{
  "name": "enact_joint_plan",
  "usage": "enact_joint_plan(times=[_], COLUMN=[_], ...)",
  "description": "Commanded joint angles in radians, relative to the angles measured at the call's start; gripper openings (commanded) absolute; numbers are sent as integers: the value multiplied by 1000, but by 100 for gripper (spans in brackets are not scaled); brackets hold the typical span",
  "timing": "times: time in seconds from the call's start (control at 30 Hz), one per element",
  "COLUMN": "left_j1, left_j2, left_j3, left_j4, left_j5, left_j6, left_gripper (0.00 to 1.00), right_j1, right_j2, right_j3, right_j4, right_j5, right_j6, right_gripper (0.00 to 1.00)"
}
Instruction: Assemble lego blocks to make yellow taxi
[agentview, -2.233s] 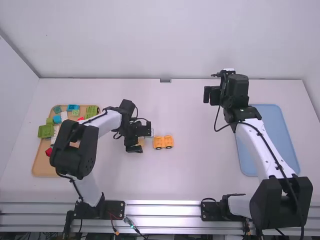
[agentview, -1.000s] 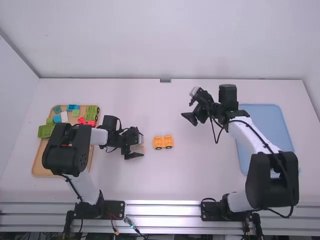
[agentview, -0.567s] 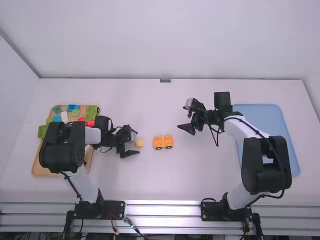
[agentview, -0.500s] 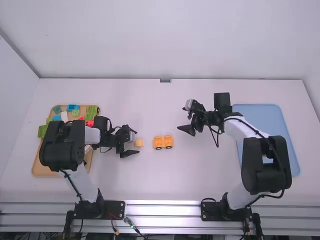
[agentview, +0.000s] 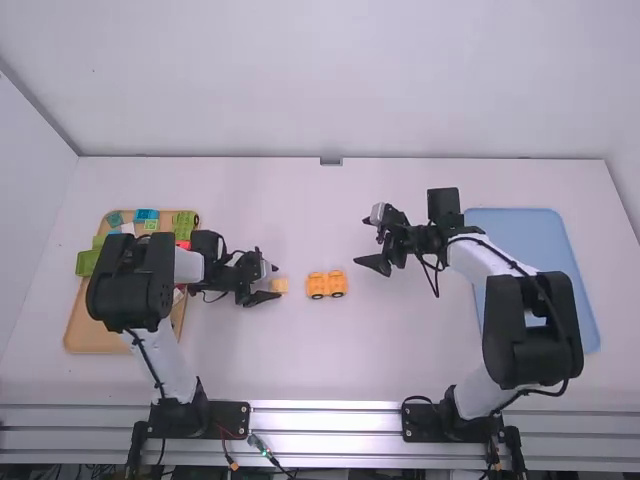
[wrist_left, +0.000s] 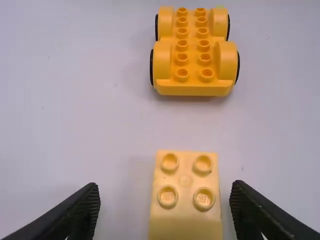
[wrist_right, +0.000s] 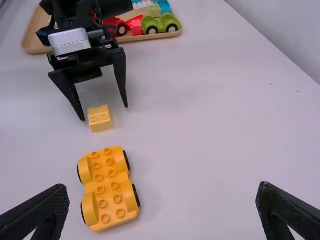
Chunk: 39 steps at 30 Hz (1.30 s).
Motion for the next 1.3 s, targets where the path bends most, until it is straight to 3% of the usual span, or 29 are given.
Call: enact_joint_plan(times=[0.0,0.37,0.47,0.93,1.27], left_j1=[3,-15,-15,-18,-18], left_j2=[8,25,25,24,20], left_j3=[-14,-18,-18,-2,58], left_j4=[-4,-5,0,5,-90], left_j5=[13,-31,-32,50,42], left_j6=[3,3,3,31,45], left_gripper=[65,57,43,33,25], right_j1=[4,4,4,26,124], right_j2=[5,5,5,5,5], right_j3=[-6,-6,-6,-34,-191], right_j4=[-1,-5,-21,-39,212], right_j5=[-21,-21,-21,11,154], right_j6=[-1,-1,-10,-71,10], right_gripper=[99,99,99,99,99])
